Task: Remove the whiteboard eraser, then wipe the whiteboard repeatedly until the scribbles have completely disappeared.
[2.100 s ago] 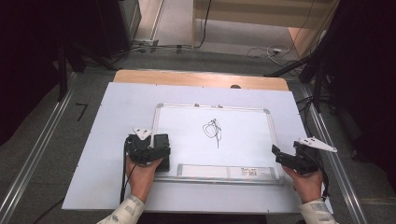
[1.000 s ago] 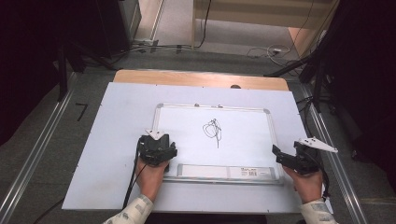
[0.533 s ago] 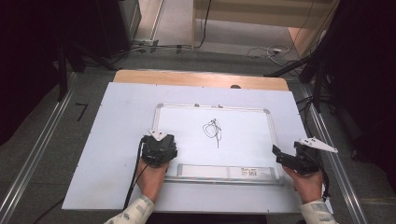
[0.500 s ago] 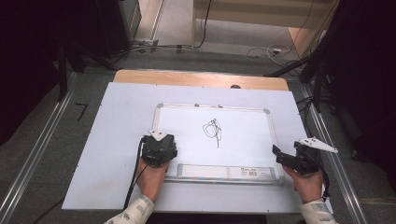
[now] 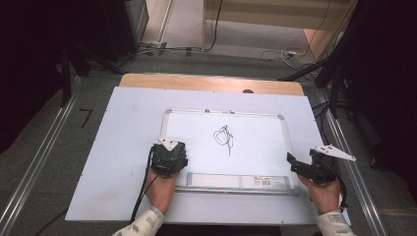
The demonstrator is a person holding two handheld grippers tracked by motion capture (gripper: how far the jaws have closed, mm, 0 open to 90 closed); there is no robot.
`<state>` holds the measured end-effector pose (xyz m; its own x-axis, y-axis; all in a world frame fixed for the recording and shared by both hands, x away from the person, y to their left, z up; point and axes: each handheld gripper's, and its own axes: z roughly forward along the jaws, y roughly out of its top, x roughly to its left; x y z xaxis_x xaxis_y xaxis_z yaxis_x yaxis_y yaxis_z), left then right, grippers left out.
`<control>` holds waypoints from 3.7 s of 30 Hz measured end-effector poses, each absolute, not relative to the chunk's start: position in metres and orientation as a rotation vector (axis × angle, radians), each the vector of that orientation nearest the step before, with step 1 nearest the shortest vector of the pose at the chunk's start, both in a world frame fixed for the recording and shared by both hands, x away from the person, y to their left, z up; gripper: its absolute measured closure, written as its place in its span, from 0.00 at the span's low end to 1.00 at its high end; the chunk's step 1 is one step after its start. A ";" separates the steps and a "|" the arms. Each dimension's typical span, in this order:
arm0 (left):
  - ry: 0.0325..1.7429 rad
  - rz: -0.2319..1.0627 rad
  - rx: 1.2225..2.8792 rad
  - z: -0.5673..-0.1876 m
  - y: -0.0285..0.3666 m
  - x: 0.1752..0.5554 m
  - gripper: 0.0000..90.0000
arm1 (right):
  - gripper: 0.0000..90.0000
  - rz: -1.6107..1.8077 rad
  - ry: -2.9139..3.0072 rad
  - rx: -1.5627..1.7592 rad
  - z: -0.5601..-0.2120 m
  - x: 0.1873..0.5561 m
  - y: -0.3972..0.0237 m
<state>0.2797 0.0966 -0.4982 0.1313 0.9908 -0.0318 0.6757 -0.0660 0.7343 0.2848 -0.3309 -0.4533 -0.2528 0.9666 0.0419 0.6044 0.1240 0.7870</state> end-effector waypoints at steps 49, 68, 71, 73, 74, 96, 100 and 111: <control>1.515 0.613 1.739 -0.465 0.100 0.300 0.45 | 0.14 0.990 1.944 1.503 -0.454 0.290 -0.326; 1.490 0.588 1.747 -0.461 0.091 0.307 0.45 | 0.14 0.993 1.940 1.508 -0.453 0.288 -0.327; 1.481 0.581 1.748 -0.459 0.086 0.311 0.45 | 0.14 0.994 1.942 1.504 -0.453 0.288 -0.327; 1.479 0.569 1.750 -0.458 0.083 0.315 0.45 | 0.14 0.998 1.940 1.505 -0.453 0.289 -0.326; 1.477 0.567 1.753 -0.457 0.080 0.317 0.45 | 0.14 0.998 1.941 1.504 -0.453 0.289 -0.326; 1.465 0.536 1.823 -0.465 0.043 0.359 0.45 | 0.14 1.007 1.945 1.506 -0.453 0.287 -0.327; 1.458 0.538 1.828 -0.466 0.037 0.366 0.45 | 0.14 1.009 1.946 1.506 -0.452 0.287 -0.327; 1.438 0.536 1.860 -0.476 0.015 0.389 0.45 | 0.14 1.012 1.947 1.508 -0.452 0.286 -0.328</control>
<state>0.3890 0.0153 -0.4762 0.2933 0.9509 -0.0986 0.6540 -0.1243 0.7462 0.2864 -0.3280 -0.4523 -0.2824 0.9568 0.0692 0.6065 0.1221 0.7857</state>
